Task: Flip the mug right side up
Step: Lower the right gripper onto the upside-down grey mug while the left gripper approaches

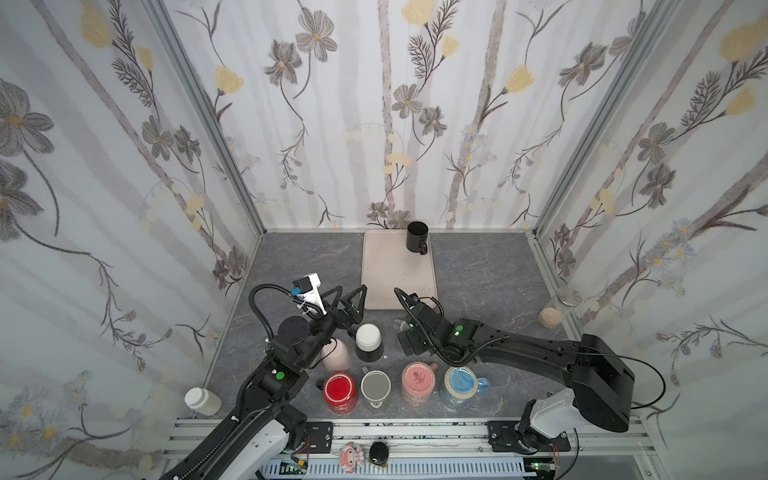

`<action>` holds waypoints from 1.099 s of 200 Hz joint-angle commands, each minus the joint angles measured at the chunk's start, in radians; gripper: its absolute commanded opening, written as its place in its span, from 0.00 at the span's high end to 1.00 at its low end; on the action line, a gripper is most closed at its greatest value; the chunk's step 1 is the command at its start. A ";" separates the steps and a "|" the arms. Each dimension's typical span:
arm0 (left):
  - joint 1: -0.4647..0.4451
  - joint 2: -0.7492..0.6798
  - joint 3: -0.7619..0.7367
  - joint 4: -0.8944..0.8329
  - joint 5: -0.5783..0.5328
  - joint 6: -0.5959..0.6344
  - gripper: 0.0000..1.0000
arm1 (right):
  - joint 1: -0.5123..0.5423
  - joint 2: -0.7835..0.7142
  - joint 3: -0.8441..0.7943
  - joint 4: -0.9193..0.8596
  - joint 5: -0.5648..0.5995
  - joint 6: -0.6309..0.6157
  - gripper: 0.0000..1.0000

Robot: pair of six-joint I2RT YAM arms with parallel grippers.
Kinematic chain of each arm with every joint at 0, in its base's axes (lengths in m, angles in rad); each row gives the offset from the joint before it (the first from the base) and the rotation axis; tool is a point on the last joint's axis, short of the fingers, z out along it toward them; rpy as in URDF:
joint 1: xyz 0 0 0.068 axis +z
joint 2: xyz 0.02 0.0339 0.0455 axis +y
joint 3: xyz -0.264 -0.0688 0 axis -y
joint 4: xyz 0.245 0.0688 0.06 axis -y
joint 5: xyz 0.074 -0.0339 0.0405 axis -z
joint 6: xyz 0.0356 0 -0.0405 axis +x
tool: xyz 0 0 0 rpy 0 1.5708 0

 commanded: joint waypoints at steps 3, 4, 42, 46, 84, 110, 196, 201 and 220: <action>0.002 0.002 -0.005 0.015 -0.003 0.011 0.00 | -0.023 -0.050 -0.043 -0.038 0.053 0.032 0.00; 0.002 0.003 -0.005 0.016 -0.003 0.011 0.00 | -0.024 -0.051 -0.045 -0.038 0.053 0.033 0.00; 0.002 0.025 -0.004 0.023 0.024 0.011 0.00 | -0.107 -0.139 -0.110 -0.031 0.056 0.079 0.00; 0.002 0.028 -0.003 0.024 0.026 0.011 0.00 | -0.116 -0.148 -0.117 -0.029 0.053 0.083 0.00; 0.000 0.084 0.022 0.025 0.109 0.010 0.00 | -0.220 -0.230 -0.170 -0.011 0.010 0.113 0.00; 0.001 0.211 0.105 -0.064 0.203 0.037 0.00 | -0.261 -0.298 -0.214 0.041 -0.058 0.089 0.00; -0.164 0.745 0.428 -0.322 0.150 0.206 0.12 | -0.334 -0.393 -0.295 0.211 -0.329 -0.003 0.00; -0.161 0.759 0.438 -0.326 0.138 0.201 0.12 | -0.334 -0.383 -0.295 0.215 -0.350 -0.012 0.00; -0.160 0.797 0.461 -0.317 0.119 0.187 0.11 | -0.330 -0.343 -0.289 0.210 -0.371 -0.025 0.00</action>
